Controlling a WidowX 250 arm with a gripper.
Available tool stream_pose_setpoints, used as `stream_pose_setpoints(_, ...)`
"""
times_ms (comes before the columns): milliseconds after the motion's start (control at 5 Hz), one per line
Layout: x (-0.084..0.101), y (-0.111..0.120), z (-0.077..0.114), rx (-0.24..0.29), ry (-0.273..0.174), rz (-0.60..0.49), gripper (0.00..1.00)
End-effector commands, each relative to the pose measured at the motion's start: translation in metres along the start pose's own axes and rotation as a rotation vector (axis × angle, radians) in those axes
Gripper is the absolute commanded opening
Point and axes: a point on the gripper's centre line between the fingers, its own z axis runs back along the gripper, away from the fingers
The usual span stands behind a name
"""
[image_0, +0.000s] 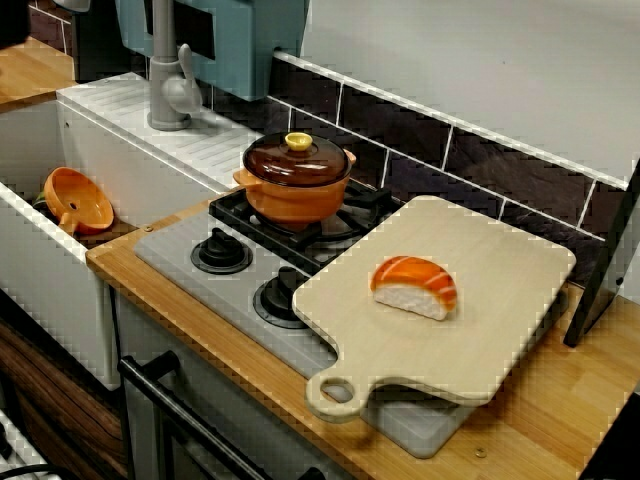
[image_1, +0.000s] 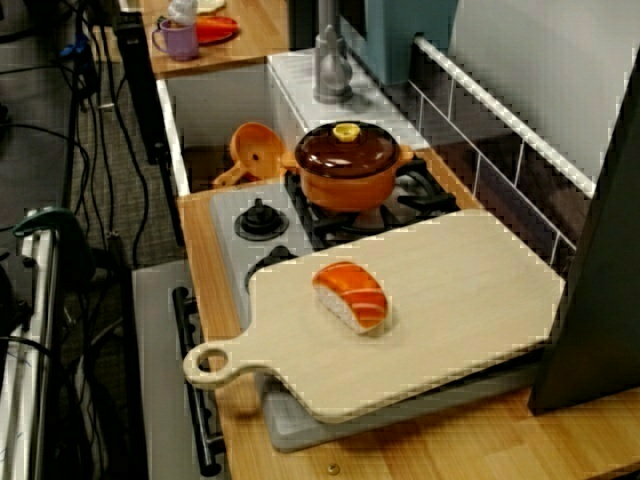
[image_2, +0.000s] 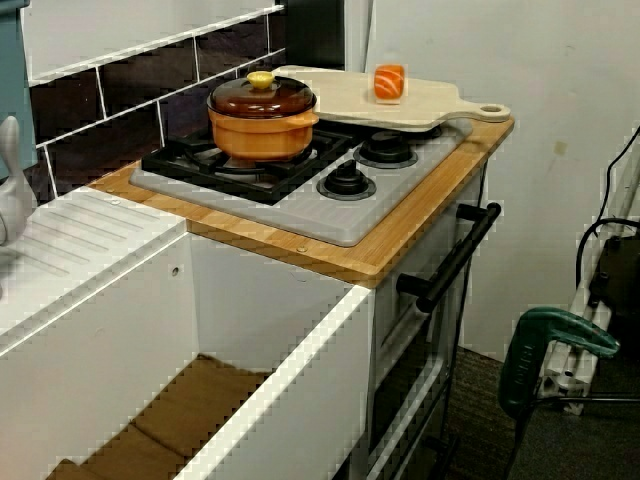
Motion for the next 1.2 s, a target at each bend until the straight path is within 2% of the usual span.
stream_pose_setpoints(0,0.0,0.0,0.0,0.0,0.0,0.0,1.0)
stream_pose_setpoints(200,0.009,0.019,-0.021,0.022,-0.012,-0.049,1.0)
stream_pose_setpoints(400,0.022,0.023,-0.038,0.028,-0.07,-0.064,1.0)
stream_pose_setpoints(600,0.048,0.031,-0.052,0.056,-0.107,-0.032,1.0)
stream_pose_setpoints(1000,0.095,0.03,-0.073,0.095,-0.107,-0.005,1.0)
